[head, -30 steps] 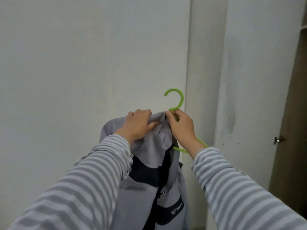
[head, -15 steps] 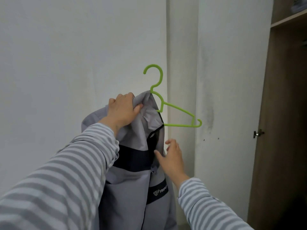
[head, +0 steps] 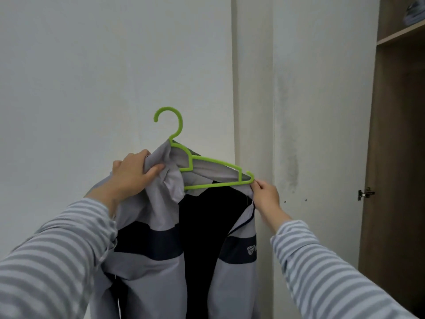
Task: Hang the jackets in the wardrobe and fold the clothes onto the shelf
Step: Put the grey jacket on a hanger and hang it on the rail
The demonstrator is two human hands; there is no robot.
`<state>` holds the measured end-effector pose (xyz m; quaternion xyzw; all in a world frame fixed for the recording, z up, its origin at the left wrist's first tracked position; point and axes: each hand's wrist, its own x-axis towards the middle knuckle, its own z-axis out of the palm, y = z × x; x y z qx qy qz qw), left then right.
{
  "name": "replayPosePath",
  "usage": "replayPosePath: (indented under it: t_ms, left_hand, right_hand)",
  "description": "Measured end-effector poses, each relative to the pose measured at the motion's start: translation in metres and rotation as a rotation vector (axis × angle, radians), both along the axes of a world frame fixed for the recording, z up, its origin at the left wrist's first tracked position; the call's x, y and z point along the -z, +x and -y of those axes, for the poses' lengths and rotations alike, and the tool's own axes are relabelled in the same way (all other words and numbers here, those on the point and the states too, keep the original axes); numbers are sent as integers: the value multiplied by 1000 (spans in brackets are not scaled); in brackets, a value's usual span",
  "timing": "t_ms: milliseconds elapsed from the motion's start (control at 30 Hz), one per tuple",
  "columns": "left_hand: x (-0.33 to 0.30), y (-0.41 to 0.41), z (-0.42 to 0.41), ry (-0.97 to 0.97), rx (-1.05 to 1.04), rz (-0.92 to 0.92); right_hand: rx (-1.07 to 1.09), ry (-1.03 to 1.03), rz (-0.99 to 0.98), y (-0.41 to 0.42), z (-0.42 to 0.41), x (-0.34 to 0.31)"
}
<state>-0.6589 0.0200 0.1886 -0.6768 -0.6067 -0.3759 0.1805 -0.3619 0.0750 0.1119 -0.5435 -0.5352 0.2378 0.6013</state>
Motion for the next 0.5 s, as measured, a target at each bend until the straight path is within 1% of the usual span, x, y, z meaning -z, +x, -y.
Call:
replayPosePath:
  t_ms: [133, 233, 367, 500]
  left_hand:
    - [4, -18, 3, -32, 22, 38]
    - [2, -22, 4, -75, 29, 50]
    - [-3, -12, 2, -74, -85, -60]
    - [-8, 8, -3, -71, -178, -61]
  right_hand:
    - [-30, 93, 66, 2, 7, -36]
    - [29, 144, 186, 5, 13, -60]
    - [122, 212, 253, 8, 23, -86]
    - [193, 283, 294, 7, 36, -104]
